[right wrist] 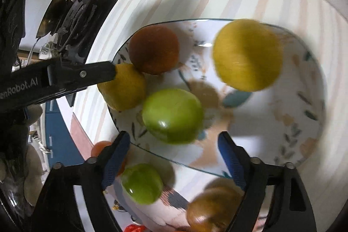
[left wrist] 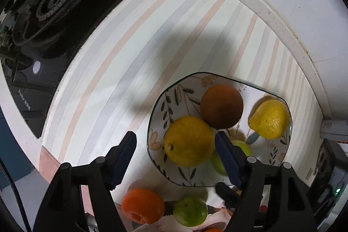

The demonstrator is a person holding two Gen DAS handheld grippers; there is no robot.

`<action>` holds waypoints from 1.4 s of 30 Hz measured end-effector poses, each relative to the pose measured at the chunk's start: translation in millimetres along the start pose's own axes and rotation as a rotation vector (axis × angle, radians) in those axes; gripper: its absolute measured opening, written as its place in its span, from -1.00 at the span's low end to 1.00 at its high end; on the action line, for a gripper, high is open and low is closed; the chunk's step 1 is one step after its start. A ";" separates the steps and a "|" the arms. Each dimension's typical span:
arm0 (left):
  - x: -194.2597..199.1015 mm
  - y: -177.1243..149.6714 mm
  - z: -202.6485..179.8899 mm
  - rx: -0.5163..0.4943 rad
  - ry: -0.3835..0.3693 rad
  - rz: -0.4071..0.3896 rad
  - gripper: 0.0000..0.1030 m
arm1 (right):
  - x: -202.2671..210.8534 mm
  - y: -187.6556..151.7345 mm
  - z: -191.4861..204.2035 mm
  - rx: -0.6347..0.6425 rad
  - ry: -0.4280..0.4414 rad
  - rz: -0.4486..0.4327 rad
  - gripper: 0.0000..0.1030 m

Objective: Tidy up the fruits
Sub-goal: 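Place the lemon on the plate with the left tool while the right places the green apple, then move both tools back over the cutting board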

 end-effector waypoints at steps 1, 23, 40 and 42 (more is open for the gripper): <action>3.7 -4.6 -0.7 -0.003 0.013 -0.013 0.53 | 6.7 -2.9 -2.5 0.003 -0.031 -0.012 0.83; 97.9 -133.7 -33.7 -0.058 0.162 -0.339 0.78 | 137.4 -103.9 -8.3 0.060 -0.267 -0.231 0.84; 155.6 -214.4 -55.2 -0.107 0.096 -0.445 0.78 | 220.1 -189.0 20.2 0.109 -0.249 -0.364 0.85; 161.8 -220.3 -55.1 -0.106 0.087 -0.454 0.78 | 226.7 -196.3 22.1 0.110 -0.247 -0.373 0.84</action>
Point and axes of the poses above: each gripper's, at about its wrist camera, not at the fingertips, and x roughly against the way its jaws point, z to its left, y to its top, the point moved 2 cm from there along -x, roughly the way its jaws point, and after that the axes turned 7 degrees about z, right-handed, at the moved point
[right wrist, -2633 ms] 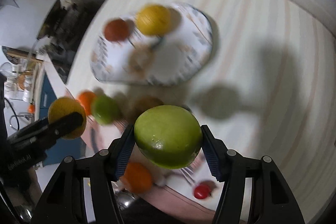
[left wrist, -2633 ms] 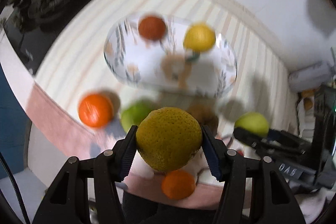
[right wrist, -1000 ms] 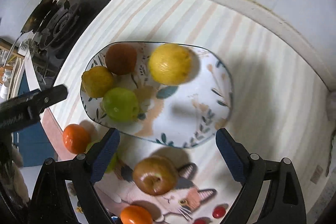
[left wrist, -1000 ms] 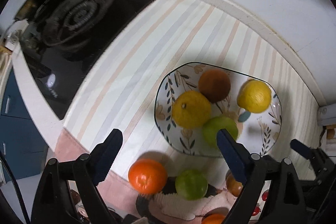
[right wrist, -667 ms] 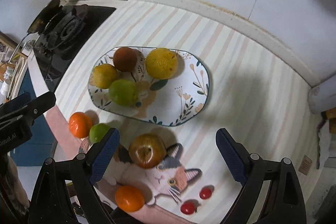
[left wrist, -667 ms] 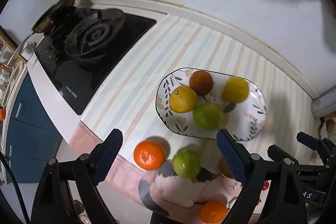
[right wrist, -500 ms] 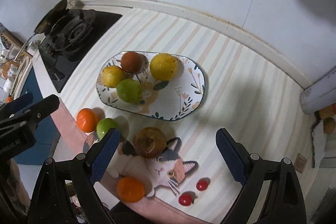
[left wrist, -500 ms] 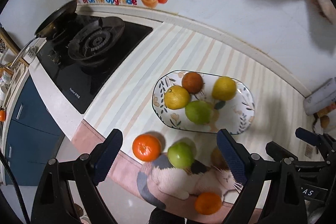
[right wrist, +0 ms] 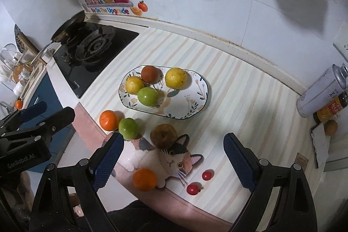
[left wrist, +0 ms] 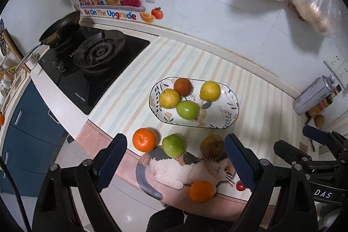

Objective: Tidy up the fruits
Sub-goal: 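Move both tools back over the cutting board, then grasp the orange with the left tool while the right tool grasps the red apple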

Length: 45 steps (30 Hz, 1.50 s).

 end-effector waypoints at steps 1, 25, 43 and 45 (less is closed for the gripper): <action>4.5 -1.3 0.0 -0.001 -0.006 -0.004 0.78 | 1.5 0.2 0.2 0.001 0.003 -0.001 0.84; -28.9 1.8 35.2 0.072 0.050 0.073 0.97 | -86.6 4.4 -12.8 -0.064 0.098 0.182 0.85; -219.3 7.9 111.1 0.282 -0.064 0.475 0.96 | -243.1 -4.5 -2.6 -0.124 0.125 0.401 0.64; -231.0 7.4 109.1 0.274 -0.063 0.499 0.88 | -248.7 -2.9 -1.3 -0.120 0.124 0.410 0.64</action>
Point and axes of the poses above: each gripper's, at about its wrist camera, not at the fingertips, and x roughly against the way its jaws point, z to its left, y to its top, the point moved 2 cm from there along -x, roughly the way its jaws point, and after that the axes turned 7 degrees about z, right-handed, at the moved point
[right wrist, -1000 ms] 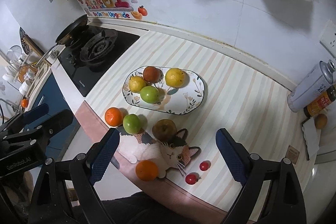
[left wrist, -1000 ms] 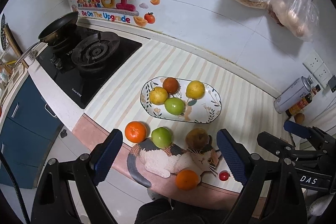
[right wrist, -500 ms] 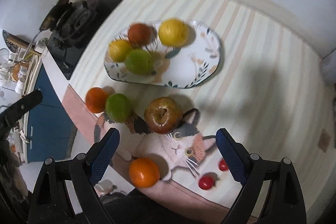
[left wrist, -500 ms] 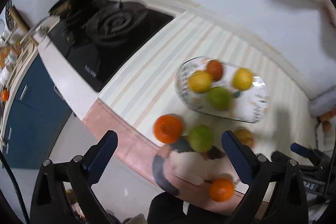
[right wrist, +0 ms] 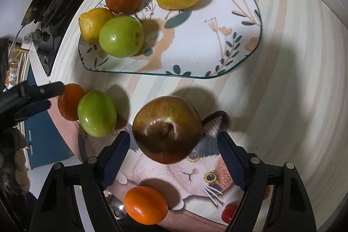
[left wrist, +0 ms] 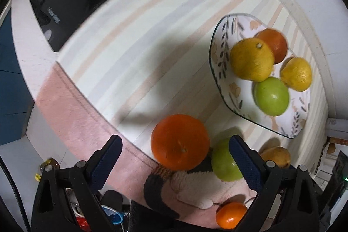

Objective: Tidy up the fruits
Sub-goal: 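Grasp the orange with the left tool while the right tool grasps the red apple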

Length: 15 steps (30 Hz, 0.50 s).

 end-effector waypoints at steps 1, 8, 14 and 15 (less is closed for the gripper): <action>-4.1 3.5 -1.6 -0.002 -0.002 0.009 0.80 | -2.7 1.9 0.2 0.001 -0.002 0.003 0.64; -15.2 -0.1 -9.0 -0.022 -0.023 0.015 0.22 | -11.5 10.6 5.5 0.031 0.014 0.012 0.37; -12.2 -27.5 -10.5 -0.030 -0.015 0.007 0.21 | -11.0 -5.8 5.2 0.043 0.032 0.053 0.37; -12.0 -33.4 -10.4 -0.032 -0.016 0.006 0.21 | -11.1 -9.3 5.0 0.048 0.030 0.058 0.37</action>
Point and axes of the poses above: each gripper's, at about its wrist camera, not at the fingertips, and x roughly against the way its jaws point, z to its left, y to its top, the point moved 2 cm from there along -x, roughly the way its jaws point, and after that the axes turned 7 degrees about z, right-handed, at the moved point
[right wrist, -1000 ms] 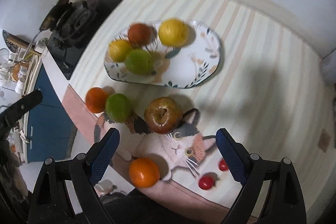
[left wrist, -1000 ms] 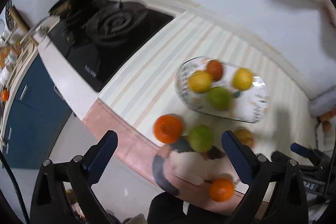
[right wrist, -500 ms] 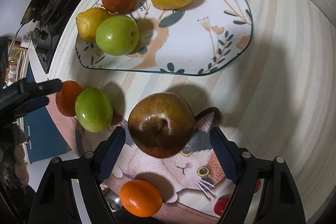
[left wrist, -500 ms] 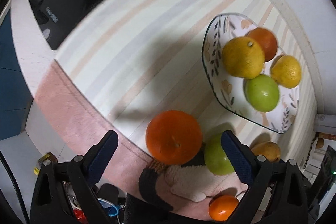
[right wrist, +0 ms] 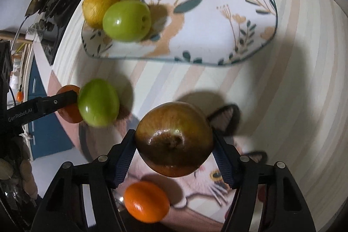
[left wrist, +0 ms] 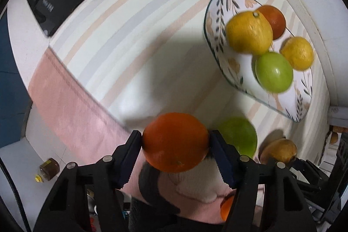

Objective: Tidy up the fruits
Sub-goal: 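Grasp the orange with the left tool while the right tool grasps the red apple, then place the orange on the plate with the left tool while the right places the red apple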

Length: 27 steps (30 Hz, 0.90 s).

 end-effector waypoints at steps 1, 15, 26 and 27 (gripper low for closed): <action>0.5 -5.9 -0.7 -0.006 0.002 -0.004 0.21 | -1.1 -3.2 -0.1 0.001 0.001 0.004 0.37; -5.0 -7.5 -21.9 -0.079 0.049 -0.034 0.27 | -12.1 -6.7 -1.8 -0.014 0.008 0.014 0.39; -2.3 -5.5 -20.4 -0.049 0.042 -0.068 0.22 | -9.2 -13.3 -6.3 -0.017 0.015 -0.003 0.36; 5.0 -6.1 -22.8 -0.049 0.031 -0.080 0.22 | -5.2 -13.2 -7.4 -0.022 0.025 -0.012 0.36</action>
Point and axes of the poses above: each gripper's, at about its wrist camera, not at the fingertips, and x roughly against the way its jaws point, z to its left, y to its top, the point moved 2 cm from there along -x, roughly the way its jaws point, and after that the axes turned 7 degrees about z, right-handed, at the moved point
